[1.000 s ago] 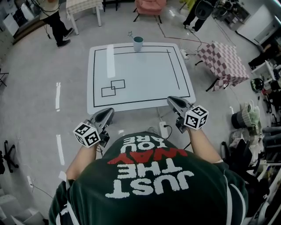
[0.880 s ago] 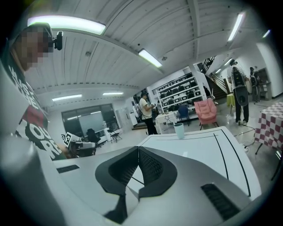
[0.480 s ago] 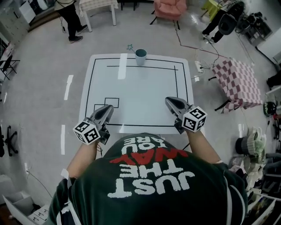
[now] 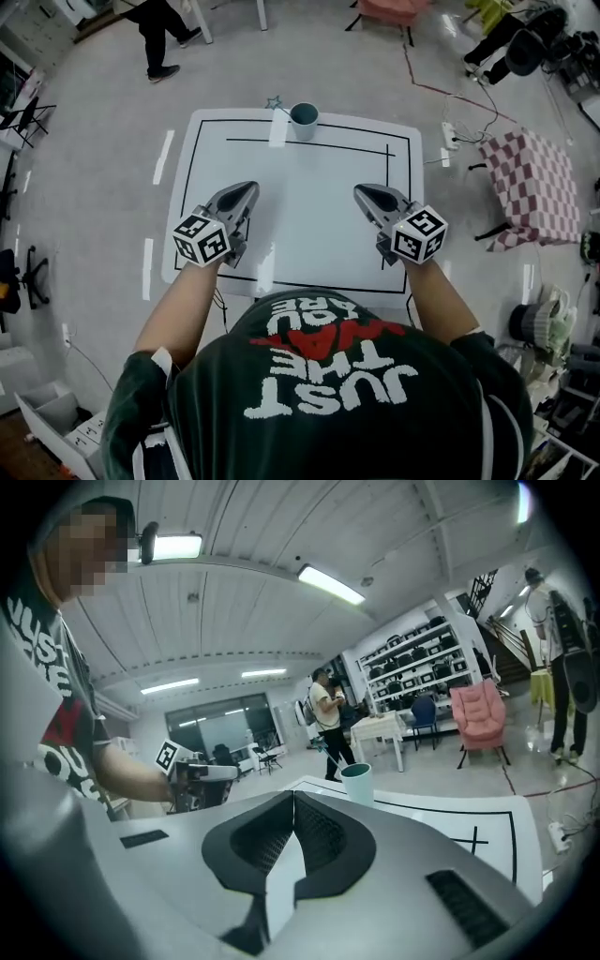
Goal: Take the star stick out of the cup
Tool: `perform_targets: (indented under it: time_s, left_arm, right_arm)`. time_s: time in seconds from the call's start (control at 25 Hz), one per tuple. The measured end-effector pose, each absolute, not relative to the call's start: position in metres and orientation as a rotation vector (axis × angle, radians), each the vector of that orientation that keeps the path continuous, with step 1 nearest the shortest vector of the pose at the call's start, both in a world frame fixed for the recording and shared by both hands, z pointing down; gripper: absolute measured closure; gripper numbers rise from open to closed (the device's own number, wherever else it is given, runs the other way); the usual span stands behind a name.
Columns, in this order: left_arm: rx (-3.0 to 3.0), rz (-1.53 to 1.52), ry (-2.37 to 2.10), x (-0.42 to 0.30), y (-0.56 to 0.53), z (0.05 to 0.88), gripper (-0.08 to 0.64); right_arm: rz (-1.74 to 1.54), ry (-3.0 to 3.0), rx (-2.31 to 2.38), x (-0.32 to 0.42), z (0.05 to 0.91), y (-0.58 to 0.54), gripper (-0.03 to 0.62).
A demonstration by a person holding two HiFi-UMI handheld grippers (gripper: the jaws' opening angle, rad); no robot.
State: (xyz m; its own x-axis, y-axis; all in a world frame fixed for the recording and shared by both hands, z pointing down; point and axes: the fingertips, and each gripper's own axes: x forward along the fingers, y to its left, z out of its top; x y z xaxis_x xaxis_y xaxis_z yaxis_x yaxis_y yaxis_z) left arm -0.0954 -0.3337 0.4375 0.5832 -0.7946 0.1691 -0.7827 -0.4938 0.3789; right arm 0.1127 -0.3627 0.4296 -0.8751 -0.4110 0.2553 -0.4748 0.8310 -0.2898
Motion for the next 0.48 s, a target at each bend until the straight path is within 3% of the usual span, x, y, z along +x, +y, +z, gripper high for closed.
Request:
perform_targets:
  time_s: [0.48]
  left_arm:
    - [2.448,0.025,-1.213,-0.117,-0.437,0.474,0.548]
  right_arm:
    - [0.385,-2.746,0.826,0.074,0.442,-0.430,0.558]
